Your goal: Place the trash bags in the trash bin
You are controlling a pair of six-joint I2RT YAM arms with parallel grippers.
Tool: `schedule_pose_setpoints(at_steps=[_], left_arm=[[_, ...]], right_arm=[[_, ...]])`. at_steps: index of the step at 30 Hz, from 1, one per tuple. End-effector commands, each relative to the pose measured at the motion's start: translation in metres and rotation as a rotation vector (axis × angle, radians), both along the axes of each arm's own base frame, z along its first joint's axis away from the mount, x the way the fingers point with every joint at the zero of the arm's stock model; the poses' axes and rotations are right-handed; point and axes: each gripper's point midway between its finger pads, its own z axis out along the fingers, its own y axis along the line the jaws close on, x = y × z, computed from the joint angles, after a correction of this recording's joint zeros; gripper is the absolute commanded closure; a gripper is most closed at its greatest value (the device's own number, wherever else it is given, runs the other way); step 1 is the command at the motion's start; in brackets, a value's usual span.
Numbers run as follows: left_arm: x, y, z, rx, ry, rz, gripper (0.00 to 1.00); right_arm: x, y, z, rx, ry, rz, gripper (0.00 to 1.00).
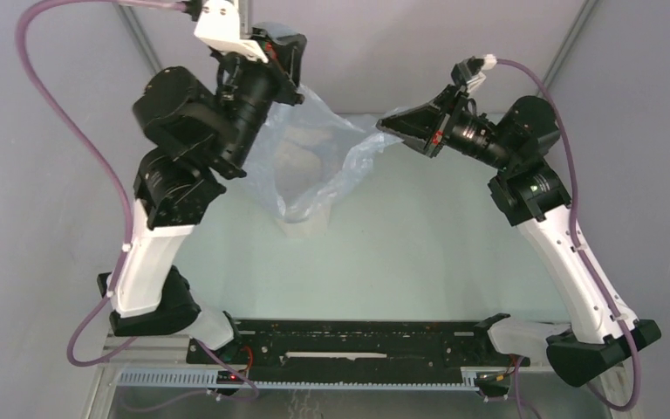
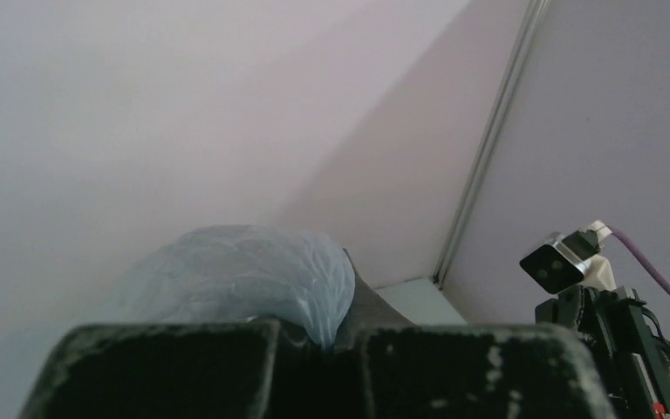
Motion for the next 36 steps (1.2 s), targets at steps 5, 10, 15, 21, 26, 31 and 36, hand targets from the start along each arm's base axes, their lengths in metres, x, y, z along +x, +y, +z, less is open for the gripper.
schedule_pose_setpoints(at_steps=[5,10,15,21,26,31,36], left_arm=[[0.028,0.025,-0.029,-0.147,0.142,0.115,1.00],[0.042,0.015,-0.046,-0.127,0.219,0.078,1.00],[0.030,0.011,-0.046,-0.106,0.220,-0.001,0.71],[-0.003,0.027,-0.031,-0.115,0.196,-0.123,0.21],[-0.043,0.043,-0.030,-0.110,0.204,-0.239,0.04],[-0.083,0.057,-0.031,-0.106,0.190,-0.329,0.03],[-0.108,0.084,-0.028,-0.167,0.181,-0.313,0.03]], right_arm=[[-0.001,0.009,-0.067,-0.149,0.231,0.138,1.00],[0.002,0.003,-0.063,-0.140,0.220,0.139,1.00],[0.009,0.000,-0.058,-0.131,0.212,0.125,1.00],[0.029,-0.011,-0.053,-0.093,0.230,0.068,1.00],[0.043,-0.015,-0.063,-0.101,0.252,0.053,1.00],[0.054,-0.020,-0.070,-0.114,0.257,0.039,1.00],[0.063,-0.024,-0.078,-0.131,0.252,0.020,1.00]])
